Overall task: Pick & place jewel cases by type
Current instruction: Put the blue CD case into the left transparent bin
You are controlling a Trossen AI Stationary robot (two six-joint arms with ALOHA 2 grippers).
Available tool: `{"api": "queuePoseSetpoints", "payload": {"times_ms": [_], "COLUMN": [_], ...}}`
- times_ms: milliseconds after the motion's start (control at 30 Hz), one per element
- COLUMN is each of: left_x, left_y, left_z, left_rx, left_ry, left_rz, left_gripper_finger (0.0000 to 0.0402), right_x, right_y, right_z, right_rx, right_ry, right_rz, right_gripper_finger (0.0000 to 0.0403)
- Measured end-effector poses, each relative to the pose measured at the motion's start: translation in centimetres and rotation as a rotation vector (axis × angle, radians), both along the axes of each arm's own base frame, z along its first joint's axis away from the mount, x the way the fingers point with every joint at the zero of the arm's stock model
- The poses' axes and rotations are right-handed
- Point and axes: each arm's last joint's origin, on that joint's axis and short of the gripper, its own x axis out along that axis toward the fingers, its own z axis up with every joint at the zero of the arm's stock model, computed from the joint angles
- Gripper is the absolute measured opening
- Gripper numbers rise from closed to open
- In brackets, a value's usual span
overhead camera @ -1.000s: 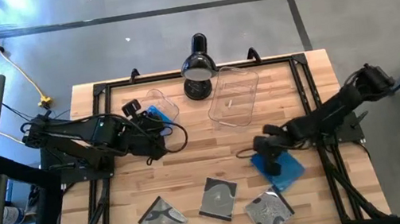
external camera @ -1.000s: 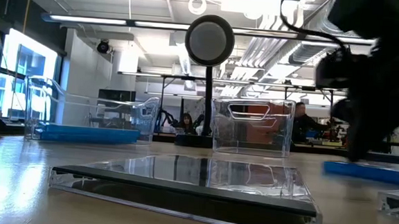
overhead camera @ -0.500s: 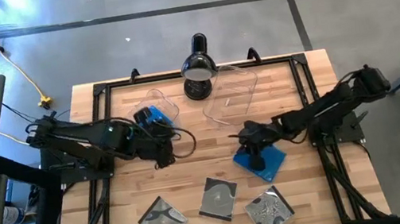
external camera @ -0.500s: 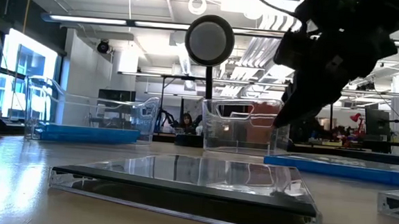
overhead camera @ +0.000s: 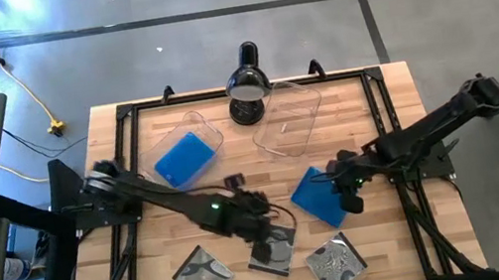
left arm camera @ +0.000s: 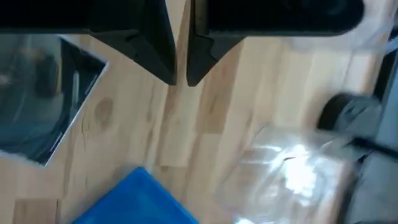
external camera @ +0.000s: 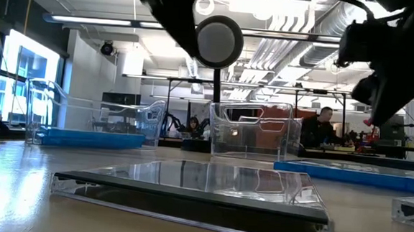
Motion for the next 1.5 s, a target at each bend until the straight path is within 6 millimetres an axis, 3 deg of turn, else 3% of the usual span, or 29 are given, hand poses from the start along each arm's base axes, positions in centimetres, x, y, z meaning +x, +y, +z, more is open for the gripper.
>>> {"api": "queuePoseSetpoints", "payload": {"times_ms": [100,233,400,633,800,967,1100,1233,1400,1500], "left_x": [2.0,3.9,4.8,5.4,6.8,8.6,9.6,10.4,10.5,10.6], "left_y": [-0.5,-1.0,-1.5,-0.7,-0.5,-1.3,-1.2,-0.9,-0.3,-0.3], "left_z": [-3.0,-5.0,-5.5,-5.2,-5.9,-7.8,-10.0,-10.8,-10.6,-9.6], "left_rx": [-0.021,-0.129,-0.086,0.163,0.115,0.154,0.233,0.224,-0.048,-0.097], "left_ry": [0.034,0.020,0.011,0.060,-0.020,-0.116,-0.120,-0.178,-0.301,-0.339], "left_rz": [-0.073,-0.165,-0.316,-0.493,-0.528,-0.618,-0.625,-0.588,-0.310,-0.343], "left_gripper_finger": [0.0029,0.0046,0.0081,0.0150,0.0187,0.0187,0.0182,0.0182,0.0182,0.0182], "right_x": [-0.6,-0.5,-0.3,0.1,0.2,0.2,-0.2,-0.6,-0.8,-0.7], "right_y": [-0.3,-0.8,-1.1,-1.5,-1.6,-1.7,-1.8,-2.0,-2.4,-2.7], "right_z": [0.3,0.3,0.0,-0.1,0.0,0.0,0.0,-0.2,-0.2,-0.3], "right_rx": [-0.004,0.024,0.044,0.145,0.129,0.107,0.124,0.101,0.067,0.055], "right_ry": [0.019,0.032,0.051,0.072,0.050,0.050,0.080,0.122,0.131,0.128], "right_rz": [-0.034,-0.048,-0.068,-0.184,-0.209,-0.241,-0.259,-0.255,-0.266,-0.234], "right_gripper_finger": [0.0003,0.0025,0.0068,0.0117,0.0123,0.0124,0.0124,0.0124,0.0124,0.0124]}}
